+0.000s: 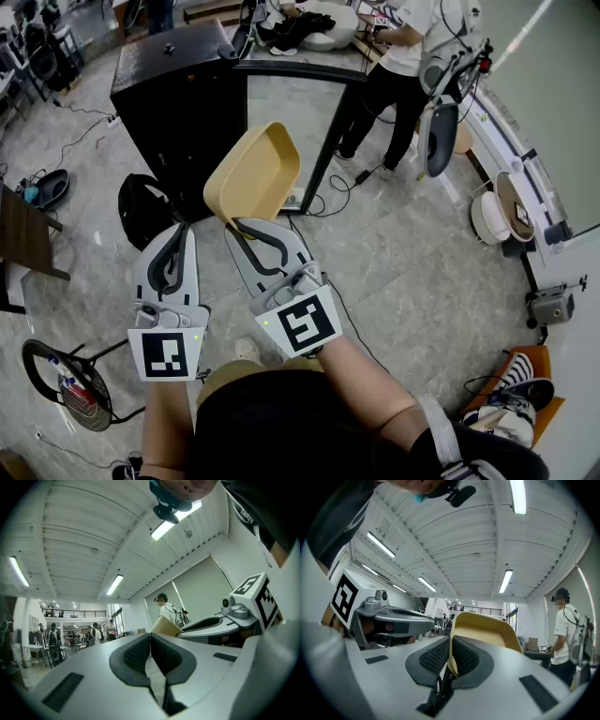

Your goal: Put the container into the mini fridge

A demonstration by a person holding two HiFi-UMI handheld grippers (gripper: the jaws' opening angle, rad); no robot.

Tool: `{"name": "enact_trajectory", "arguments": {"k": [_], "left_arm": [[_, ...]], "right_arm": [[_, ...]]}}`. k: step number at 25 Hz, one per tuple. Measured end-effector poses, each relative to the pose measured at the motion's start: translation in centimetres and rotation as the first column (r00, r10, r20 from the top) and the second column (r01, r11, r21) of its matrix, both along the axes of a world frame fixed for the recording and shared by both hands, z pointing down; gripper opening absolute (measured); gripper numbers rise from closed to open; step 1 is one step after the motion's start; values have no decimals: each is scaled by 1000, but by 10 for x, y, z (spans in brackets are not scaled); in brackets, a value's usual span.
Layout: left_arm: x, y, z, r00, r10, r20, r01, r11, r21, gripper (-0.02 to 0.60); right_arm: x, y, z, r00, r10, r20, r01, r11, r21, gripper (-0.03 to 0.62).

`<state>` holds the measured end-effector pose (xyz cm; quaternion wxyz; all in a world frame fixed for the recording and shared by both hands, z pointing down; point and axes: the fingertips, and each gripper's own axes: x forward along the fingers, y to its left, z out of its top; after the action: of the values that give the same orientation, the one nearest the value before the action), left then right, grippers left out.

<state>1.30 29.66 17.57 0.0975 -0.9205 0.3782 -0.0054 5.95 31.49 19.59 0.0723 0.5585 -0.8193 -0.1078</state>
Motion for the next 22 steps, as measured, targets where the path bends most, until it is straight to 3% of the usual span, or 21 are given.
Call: {"name": "enact_trajectory", "arguments": {"k": [22], "left_arm": [[-20,-23,-1,999,25,-33,-25,1000,3,24]], "right_arm": [[-18,-21,0,999,25,-42,-25,1000,4,46]]}}
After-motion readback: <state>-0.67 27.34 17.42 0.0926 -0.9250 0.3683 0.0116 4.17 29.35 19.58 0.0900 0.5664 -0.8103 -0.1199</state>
